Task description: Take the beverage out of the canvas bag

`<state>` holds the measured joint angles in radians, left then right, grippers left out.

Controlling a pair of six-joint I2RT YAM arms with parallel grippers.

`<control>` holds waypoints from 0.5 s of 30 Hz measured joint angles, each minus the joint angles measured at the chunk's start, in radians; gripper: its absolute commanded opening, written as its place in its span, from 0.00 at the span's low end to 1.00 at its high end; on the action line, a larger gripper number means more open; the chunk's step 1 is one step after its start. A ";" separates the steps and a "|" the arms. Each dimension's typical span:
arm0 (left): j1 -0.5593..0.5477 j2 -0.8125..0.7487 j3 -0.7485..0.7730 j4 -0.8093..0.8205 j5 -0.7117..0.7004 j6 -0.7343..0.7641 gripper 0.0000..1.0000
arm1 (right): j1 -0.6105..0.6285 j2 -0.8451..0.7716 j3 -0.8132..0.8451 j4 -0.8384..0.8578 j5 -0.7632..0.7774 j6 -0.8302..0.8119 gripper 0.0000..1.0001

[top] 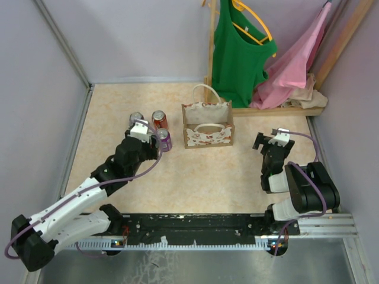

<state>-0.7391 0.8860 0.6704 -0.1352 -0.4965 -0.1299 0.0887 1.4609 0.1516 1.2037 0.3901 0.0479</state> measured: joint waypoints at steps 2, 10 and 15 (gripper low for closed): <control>0.000 -0.018 -0.035 -0.002 0.000 -0.029 0.00 | 0.000 0.000 0.000 0.000 0.000 0.000 0.99; 0.000 -0.080 -0.259 0.055 0.003 -0.082 0.00 | 0.000 0.000 0.000 0.000 0.000 0.000 0.99; 0.000 -0.077 -0.321 0.136 0.035 -0.076 0.00 | 0.000 0.000 0.000 0.000 0.000 0.000 0.99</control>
<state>-0.7391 0.8093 0.3496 0.0010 -0.4618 -0.2054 0.0887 1.4609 0.1516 1.2037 0.3901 0.0479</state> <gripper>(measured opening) 0.705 0.991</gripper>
